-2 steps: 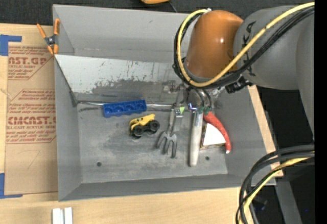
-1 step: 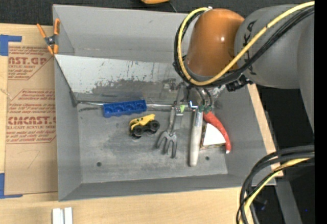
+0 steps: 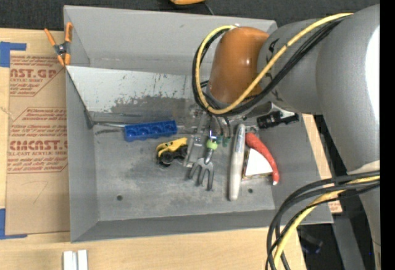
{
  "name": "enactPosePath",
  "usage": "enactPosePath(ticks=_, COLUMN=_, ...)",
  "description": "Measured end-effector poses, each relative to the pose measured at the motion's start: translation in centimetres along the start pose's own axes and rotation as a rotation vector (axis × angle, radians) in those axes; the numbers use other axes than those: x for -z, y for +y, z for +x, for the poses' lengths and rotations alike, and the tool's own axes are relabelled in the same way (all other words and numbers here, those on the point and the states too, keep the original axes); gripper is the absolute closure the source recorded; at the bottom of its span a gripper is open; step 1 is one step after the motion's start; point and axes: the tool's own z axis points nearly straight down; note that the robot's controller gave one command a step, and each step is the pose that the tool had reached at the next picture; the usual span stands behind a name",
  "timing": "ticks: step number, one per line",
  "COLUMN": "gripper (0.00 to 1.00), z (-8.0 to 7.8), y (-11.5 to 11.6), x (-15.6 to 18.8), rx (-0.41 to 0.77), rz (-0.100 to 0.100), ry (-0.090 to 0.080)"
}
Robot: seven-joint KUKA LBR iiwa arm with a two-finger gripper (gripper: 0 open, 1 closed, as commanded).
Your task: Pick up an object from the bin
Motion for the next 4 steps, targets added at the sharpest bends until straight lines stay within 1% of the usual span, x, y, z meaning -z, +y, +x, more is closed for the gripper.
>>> enactPosePath(ticks=1, gripper=0.00, z=0.0, y=0.5, x=0.7, rx=-0.001, rz=-0.002, ry=-0.008)
enactPosePath(ticks=2, gripper=0.00, z=1.5, y=0.2, x=0.6, rx=-0.025, rz=-0.002, ry=-0.003)
enactPosePath(ticks=3, gripper=0.00, z=2.4, y=1.1, x=-5.5, rx=0.049, rz=-0.002, ry=-0.007)
enactPosePath(ticks=4, gripper=1.00, z=2.6, y=1.2, x=-5.2, rx=-0.075, rz=-0.006, ry=-0.016)
